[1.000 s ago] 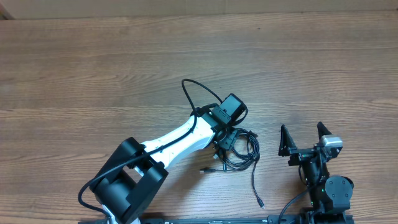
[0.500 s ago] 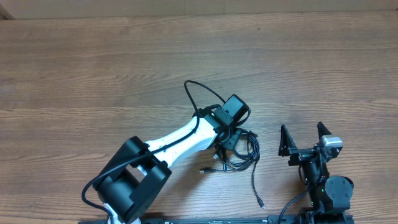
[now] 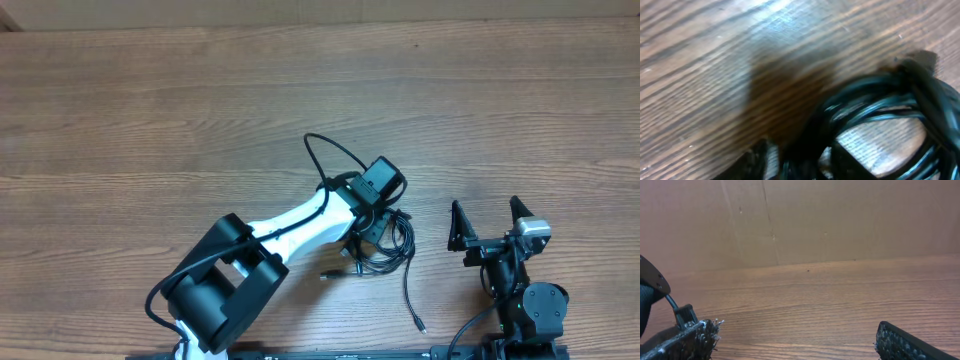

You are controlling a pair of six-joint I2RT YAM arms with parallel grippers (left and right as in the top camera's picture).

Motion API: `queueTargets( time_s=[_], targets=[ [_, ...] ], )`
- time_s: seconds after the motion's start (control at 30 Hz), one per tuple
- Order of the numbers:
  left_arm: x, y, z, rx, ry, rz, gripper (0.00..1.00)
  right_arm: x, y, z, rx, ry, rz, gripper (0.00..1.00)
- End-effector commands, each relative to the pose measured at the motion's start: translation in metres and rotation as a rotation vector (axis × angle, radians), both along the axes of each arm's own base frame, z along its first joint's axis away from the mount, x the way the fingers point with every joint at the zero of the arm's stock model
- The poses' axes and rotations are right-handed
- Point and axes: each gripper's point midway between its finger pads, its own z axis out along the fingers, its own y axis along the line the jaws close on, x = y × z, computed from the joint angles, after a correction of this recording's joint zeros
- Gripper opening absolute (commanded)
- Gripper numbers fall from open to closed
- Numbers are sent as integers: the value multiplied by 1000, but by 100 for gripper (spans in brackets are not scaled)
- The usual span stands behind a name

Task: Untangle cables
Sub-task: 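Lower the left gripper and grasp the top of the cable bundle, then lift the cable bundle with the left gripper and carry it right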

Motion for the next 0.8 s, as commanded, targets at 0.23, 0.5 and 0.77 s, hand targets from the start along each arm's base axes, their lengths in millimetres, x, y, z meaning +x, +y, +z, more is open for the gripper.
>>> queueTargets(
  time_s=[0.23, 0.5, 0.77],
  targets=[
    [0, -6, 2, 2, 3, -7, 4, 0, -2, -2, -1, -2, -14, 100],
    [13, -11, 36, 39, -20, -33, 4, 0, -2, -2, -1, -2, -14, 100],
    [31, -21, 97, 61, -88, -90, 4, 0, -2, -2, -1, -2, -14, 100]
  ],
)
